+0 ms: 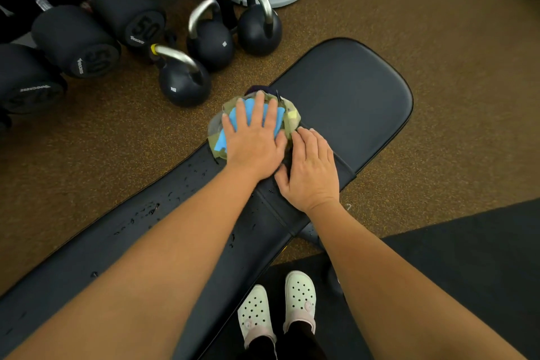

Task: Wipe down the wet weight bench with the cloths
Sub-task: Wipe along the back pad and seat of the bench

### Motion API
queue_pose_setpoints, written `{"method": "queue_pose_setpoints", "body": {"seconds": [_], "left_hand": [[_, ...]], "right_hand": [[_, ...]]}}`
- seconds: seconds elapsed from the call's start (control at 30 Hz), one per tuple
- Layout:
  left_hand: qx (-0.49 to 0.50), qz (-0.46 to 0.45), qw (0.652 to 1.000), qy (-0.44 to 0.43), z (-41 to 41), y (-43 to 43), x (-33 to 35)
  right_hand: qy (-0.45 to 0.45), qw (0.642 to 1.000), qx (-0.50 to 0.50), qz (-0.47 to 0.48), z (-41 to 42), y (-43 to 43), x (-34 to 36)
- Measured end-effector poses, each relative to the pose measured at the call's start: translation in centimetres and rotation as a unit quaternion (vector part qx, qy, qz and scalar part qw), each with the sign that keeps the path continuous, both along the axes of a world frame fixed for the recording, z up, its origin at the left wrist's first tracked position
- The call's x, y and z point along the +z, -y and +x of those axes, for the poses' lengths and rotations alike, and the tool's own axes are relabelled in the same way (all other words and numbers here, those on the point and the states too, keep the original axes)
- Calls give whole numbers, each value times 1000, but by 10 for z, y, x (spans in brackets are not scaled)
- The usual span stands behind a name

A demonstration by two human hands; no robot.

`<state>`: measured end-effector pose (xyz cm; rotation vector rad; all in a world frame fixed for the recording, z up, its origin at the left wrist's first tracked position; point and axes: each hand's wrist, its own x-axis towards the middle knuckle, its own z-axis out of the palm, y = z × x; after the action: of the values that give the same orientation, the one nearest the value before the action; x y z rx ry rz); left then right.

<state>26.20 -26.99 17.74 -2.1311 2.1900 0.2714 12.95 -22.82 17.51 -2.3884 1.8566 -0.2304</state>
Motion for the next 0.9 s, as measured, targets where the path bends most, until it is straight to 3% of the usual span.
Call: {"method": "queue_pose_setpoints", "body": {"seconds": [0.13,0.2,0.33,0.43,0.63,0.7,0.83,0.9], "left_hand": [[-198,-23,980,1,34,-11,-5],[-227,-10,974,-11,53,-2,-5],[-53,19,996,-66,41,20,-4],[30,-8,998,-47,24,16,-1],[-95,-30,995,-9,43,-25,-10],[-75,-19,997,-16,42,-19,-10],[62,0,997,-36,4,-6,-4],[2,-18,1000,-13,-6,-16,-2]], "right_hand": [[23,1000,2,-6,-1,0,1],[20,1000,-1,-2,-1,-1,1],[-1,1000,-7,8,-1,-1,0],[-27,1000,-6,14,2,-3,-1],[-47,994,-96,37,5,-27,-6],[-49,985,-154,55,10,-29,-6],[-36,976,-198,79,15,-36,-7],[-36,980,-181,72,11,-41,-9]]}}
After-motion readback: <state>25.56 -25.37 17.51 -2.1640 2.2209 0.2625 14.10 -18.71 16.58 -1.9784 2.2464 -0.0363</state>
